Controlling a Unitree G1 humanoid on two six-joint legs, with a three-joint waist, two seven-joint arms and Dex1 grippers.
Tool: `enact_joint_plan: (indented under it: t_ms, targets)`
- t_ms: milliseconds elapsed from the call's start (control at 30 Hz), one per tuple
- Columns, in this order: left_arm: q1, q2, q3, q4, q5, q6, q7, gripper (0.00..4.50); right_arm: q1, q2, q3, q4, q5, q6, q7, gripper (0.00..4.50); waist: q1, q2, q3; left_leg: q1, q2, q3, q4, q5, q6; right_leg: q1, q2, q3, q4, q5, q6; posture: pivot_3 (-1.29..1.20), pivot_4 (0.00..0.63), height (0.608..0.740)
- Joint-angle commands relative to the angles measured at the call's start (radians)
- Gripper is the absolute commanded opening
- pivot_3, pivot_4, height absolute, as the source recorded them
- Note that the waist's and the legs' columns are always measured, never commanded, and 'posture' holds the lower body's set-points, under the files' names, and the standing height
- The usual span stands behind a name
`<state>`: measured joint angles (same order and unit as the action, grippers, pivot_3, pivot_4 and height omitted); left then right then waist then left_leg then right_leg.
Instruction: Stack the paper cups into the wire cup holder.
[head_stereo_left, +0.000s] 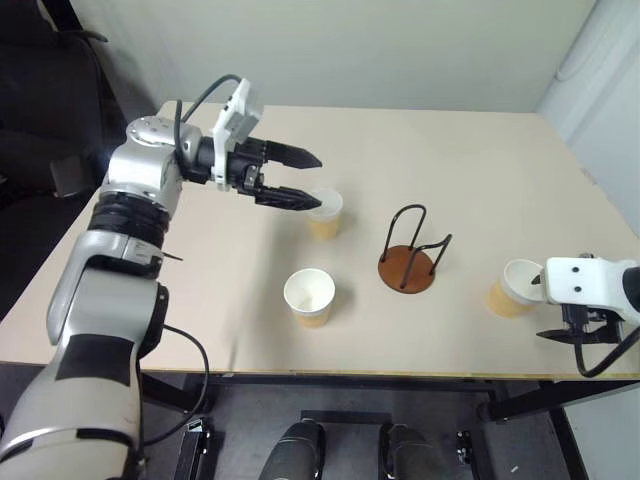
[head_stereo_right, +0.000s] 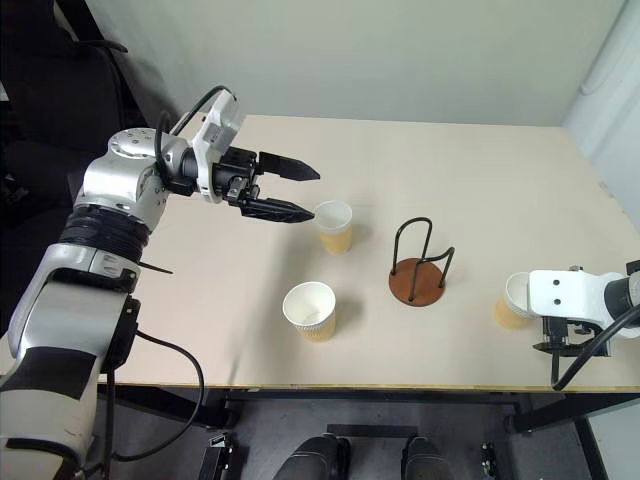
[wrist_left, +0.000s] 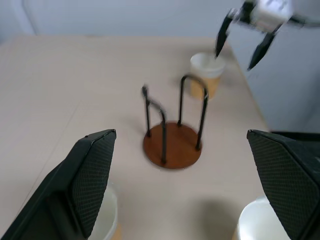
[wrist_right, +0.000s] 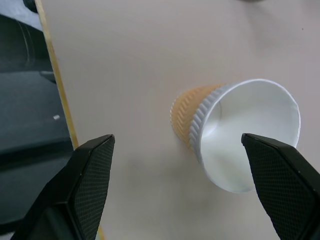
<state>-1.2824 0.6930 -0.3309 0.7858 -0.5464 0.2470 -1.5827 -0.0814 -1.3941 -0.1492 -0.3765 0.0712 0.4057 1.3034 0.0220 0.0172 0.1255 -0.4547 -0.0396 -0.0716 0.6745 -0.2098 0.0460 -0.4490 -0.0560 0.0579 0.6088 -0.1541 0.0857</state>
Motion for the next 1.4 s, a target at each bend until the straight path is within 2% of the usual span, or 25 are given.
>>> enact_joint_plan:
  t_ms: [33, 333, 567, 667, 967, 1000, 1200, 1400]
  targets:
    - [0.010, 0.054, -0.056, -0.112, -0.099, 0.046, -0.032, 4.50, -0.055, -0.002, 0.046, 0.025, -0.026, -0.037, -0.014, 4.12, -0.001, 0.000, 0.000, 0.000, 0.000, 0.000, 0.000, 0.000, 0.000, 0.000, 0.000, 0.000, 0.000, 0.000, 0.000, 0.00, 0.150, 0.740]
    - [0.035, 0.210, -0.298, -0.276, -0.247, -0.037, -0.032, 4.50, -0.163, 0.020, 0.163, 0.087, -0.066, -0.092, -0.006, 4.12, -0.001, 0.000, 0.000, 0.000, 0.000, 0.000, 0.002, 0.001, 0.000, 0.000, 0.000, 0.000, 0.000, 0.002, -0.002, 0.00, 0.150, 0.740]
    - [0.013, 0.222, -0.359, -0.272, -0.298, -0.075, -0.032, 4.50, -0.199, 0.025, 0.234, 0.159, -0.157, -0.188, -0.017, 4.12, 0.001, 0.000, 0.000, 0.000, 0.000, -0.001, 0.004, 0.001, 0.000, 0.002, 0.000, 0.000, 0.000, 0.002, -0.004, 0.00, 0.150, 0.740]
    - [0.015, 0.228, -0.370, -0.280, -0.311, -0.077, -0.032, 4.50, -0.224, 0.033, 0.256, 0.181, -0.190, -0.221, -0.015, 3.55, -0.002, 0.000, 0.000, 0.000, 0.000, -0.001, 0.004, 0.000, 0.000, 0.001, -0.001, 0.000, 0.000, 0.003, -0.004, 0.00, 0.150, 0.740]
    - [0.025, 0.234, -0.380, -0.294, -0.338, -0.101, -0.032, 4.50, -0.277, 0.051, 0.279, 0.200, -0.220, -0.262, 0.021, 0.24, -0.004, 0.000, 0.000, 0.000, 0.001, -0.001, 0.004, 0.000, 0.000, 0.001, 0.000, -0.001, -0.001, 0.003, -0.005, 0.00, 0.150, 0.740]
    - [0.025, 0.235, -0.381, -0.291, -0.339, -0.106, -0.032, 4.50, -0.278, 0.049, 0.275, 0.199, -0.221, -0.265, 0.024, 0.02, -0.004, 0.000, 0.000, 0.000, 0.001, -0.001, 0.004, 0.000, 0.000, 0.001, 0.000, -0.001, -0.001, 0.003, -0.005, 0.00, 0.150, 0.740]
    - [0.019, 0.228, -0.377, -0.254, -0.347, -0.133, -0.032, 4.50, -0.282, 0.002, 0.219, 0.176, -0.211, -0.289, 0.034, 0.02, -0.004, 0.000, 0.000, 0.000, 0.001, -0.001, 0.004, -0.001, -0.001, 0.001, 0.000, -0.001, -0.001, 0.002, -0.005, 0.00, 0.150, 0.740]
    - [-0.027, 0.196, -0.370, -0.159, -0.322, -0.164, -0.032, 4.50, -0.330, -0.020, 0.146, 0.111, -0.127, -0.207, 0.074, 0.02, -0.004, 0.000, 0.000, 0.000, 0.001, -0.002, 0.003, -0.002, -0.003, 0.001, 0.000, -0.001, -0.001, 0.002, -0.006, 0.00, 0.150, 0.740]
